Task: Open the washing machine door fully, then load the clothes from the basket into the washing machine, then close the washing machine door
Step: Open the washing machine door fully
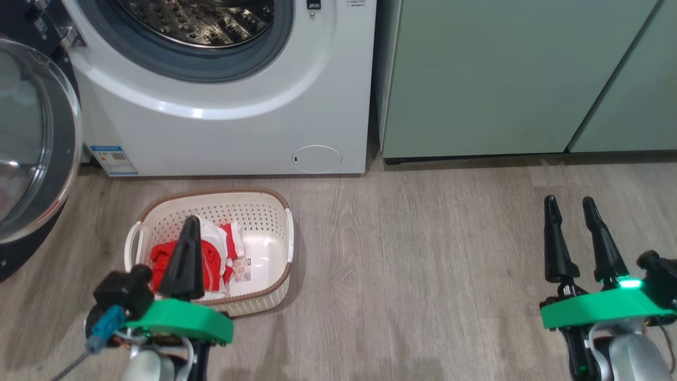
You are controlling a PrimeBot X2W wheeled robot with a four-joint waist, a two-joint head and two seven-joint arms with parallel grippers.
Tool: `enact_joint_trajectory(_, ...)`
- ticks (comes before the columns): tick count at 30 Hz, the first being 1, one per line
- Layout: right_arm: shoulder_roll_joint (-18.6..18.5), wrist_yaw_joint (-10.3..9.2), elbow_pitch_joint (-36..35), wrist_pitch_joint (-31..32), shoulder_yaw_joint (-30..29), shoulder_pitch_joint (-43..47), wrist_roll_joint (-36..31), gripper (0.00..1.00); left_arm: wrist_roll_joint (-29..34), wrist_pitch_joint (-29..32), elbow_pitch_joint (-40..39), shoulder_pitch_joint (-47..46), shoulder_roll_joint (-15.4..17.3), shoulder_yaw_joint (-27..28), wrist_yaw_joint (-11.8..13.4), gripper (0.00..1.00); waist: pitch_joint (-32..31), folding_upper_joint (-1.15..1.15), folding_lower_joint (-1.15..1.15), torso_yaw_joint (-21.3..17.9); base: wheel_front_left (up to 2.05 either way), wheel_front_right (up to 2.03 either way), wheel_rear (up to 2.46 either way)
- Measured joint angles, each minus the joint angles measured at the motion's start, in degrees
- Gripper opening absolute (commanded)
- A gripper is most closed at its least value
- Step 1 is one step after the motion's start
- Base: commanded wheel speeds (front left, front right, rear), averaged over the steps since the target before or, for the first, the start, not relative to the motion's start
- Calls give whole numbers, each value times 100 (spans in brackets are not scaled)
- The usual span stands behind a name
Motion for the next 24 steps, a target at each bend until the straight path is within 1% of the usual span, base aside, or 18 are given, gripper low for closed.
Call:
enact_joint_trajectory(6,21,0,-16,0,25,46,-10,100,125,0,-37,83,8,-193,26,0,-24,0,0,25,0,0,0)
enact_joint_trajectory(10,43,0,-7,0,69,136,-67,100,108,0,-40,87,12,-209,26,0,-39,0,0,47,0,0,0)
enact_joint_trajectory(11,48,0,-5,0,68,135,-68,100,108,0,-40,87,12,-210,26,26,-42,0,0,52,0,0,0)
enact_joint_trajectory(12,48,0,-5,0,68,135,-68,100,108,0,-40,87,12,-210,26,87,-42,0,0,52,0,0,0)
enact_joint_trajectory(13,49,0,-5,0,68,135,-68,100,108,0,-40,88,12,-211,30,100,-44,0,0,59,0,0,0)
enact_joint_trajectory(18,51,0,14,0,68,135,-69,100,100,0,-35,92,12,-209,73,100,-39,0,0,91,0,0,0)
enact_joint_trajectory(24,52,0,190,0,57,135,-141,100,85,0,-24,116,12,-214,11,100,-36,0,0,104,0,0,0)
